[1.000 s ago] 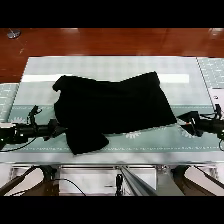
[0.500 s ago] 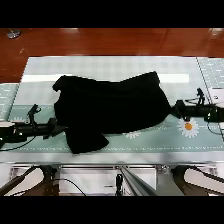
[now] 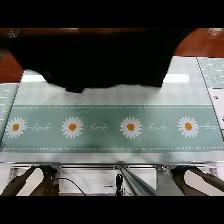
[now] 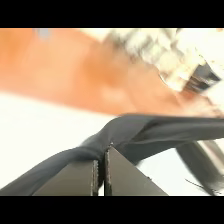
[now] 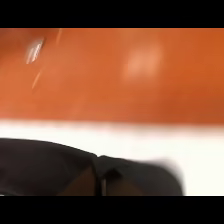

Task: Fold the shirts.

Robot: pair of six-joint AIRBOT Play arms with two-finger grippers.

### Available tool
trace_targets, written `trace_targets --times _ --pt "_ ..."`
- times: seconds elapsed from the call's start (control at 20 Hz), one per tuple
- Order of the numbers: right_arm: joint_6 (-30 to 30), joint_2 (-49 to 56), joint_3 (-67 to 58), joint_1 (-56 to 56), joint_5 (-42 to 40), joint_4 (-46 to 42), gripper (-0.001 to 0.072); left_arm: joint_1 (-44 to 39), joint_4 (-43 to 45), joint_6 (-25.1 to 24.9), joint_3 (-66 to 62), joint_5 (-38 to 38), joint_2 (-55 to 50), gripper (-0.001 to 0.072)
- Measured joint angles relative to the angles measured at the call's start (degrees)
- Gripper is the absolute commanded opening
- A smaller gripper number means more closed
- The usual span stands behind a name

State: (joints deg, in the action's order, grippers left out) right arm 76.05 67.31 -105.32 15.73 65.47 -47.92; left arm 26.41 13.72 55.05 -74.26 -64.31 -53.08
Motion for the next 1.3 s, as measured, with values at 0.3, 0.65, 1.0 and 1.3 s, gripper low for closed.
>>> trace_targets --times 0.3,0.65,1.0,1.3 --pt "5.03 -17.22 -10.71 -1.18 8.2 -14.71 0.0024 -0.13 30.4 13.92 -27.23 1.55 10.75 0.002" --pt "8.37 -30.91 -8.87 -1.33 21.57 -24.3 0.0024 -13.6 57.48 22.93 -32.17 -1.03 22.88 0.0021" --pt "9.33 -33.07 3.28 -1.33 26.16 -24.48 0.0024 -24.11 71.43 29.68 -18.27 -6.67 22.91 0.0021" --pt "4.68 -27.69 27.36 -1.55 11.37 -17.99 0.0024 -25.29 68.02 31.17 3.23 3.48 13.25 0.0021"
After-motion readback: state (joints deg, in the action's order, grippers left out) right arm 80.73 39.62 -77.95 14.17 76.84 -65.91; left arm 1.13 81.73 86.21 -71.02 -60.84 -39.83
